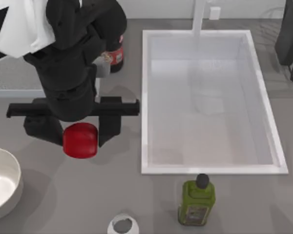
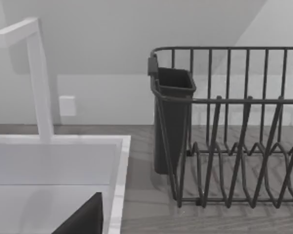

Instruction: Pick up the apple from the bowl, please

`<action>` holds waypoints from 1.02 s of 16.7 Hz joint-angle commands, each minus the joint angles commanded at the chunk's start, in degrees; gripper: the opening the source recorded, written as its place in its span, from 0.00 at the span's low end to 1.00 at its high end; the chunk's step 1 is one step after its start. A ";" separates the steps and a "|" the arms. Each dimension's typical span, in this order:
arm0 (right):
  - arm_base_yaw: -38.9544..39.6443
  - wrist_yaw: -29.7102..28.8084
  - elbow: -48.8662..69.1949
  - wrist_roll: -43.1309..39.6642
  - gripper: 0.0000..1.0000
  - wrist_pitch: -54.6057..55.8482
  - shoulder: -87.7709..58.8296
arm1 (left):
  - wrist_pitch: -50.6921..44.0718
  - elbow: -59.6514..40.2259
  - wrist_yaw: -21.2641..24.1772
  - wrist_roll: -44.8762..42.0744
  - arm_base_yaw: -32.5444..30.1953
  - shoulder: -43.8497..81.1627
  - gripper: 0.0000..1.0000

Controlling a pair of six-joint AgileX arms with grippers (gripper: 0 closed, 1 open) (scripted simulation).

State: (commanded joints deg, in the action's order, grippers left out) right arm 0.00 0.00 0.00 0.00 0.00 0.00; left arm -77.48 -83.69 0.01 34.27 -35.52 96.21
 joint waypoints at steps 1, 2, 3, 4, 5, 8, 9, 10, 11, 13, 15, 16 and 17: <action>0.00 0.00 0.00 0.00 1.00 0.00 0.00 | 0.00 0.00 0.00 0.00 0.00 0.00 0.00; 0.00 0.00 0.00 0.00 1.00 0.00 0.00 | -0.14 -0.16 0.04 -0.16 0.22 -0.22 0.00; 0.00 0.00 0.00 0.00 1.00 0.00 0.00 | 0.02 0.00 0.04 -0.17 0.23 -0.19 0.00; 0.00 0.00 0.00 0.00 1.00 0.00 0.00 | 0.76 0.74 0.04 -0.19 0.25 -0.06 0.00; 0.00 0.00 0.00 0.00 1.00 0.00 0.00 | 2.09 2.01 0.03 -0.22 0.27 0.20 0.00; 0.00 0.00 0.00 0.00 1.00 0.00 0.00 | 9.67 7.93 0.03 -0.27 0.28 1.58 0.00; 0.00 0.00 0.00 0.00 1.00 0.00 0.00 | 13.11 10.33 0.02 -0.29 0.29 2.15 0.00; 0.00 0.00 0.00 0.00 1.00 0.00 0.00 | 16.48 12.75 0.02 -0.32 0.29 2.71 0.00; 0.00 0.00 0.00 0.00 1.00 0.00 0.00 | 19.37 15.08 0.02 -0.34 0.30 3.25 0.00; 0.00 0.00 0.00 0.00 1.00 0.00 0.00 | 23.31 18.72 0.01 -0.35 0.29 4.18 0.00; 0.00 0.00 0.00 0.00 1.00 0.00 0.00 | 24.83 20.17 0.01 -0.33 0.26 4.65 0.00; 0.00 0.00 0.00 0.00 1.00 0.00 0.00 | 24.84 20.18 0.01 -0.33 0.26 4.66 0.00; 0.00 0.00 0.00 0.00 1.00 0.00 0.00 | 24.84 20.18 0.01 -0.33 0.26 4.66 0.00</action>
State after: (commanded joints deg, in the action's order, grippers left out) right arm 0.00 0.00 0.00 0.00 0.00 0.00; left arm -52.64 -63.51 0.02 33.94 -35.26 100.86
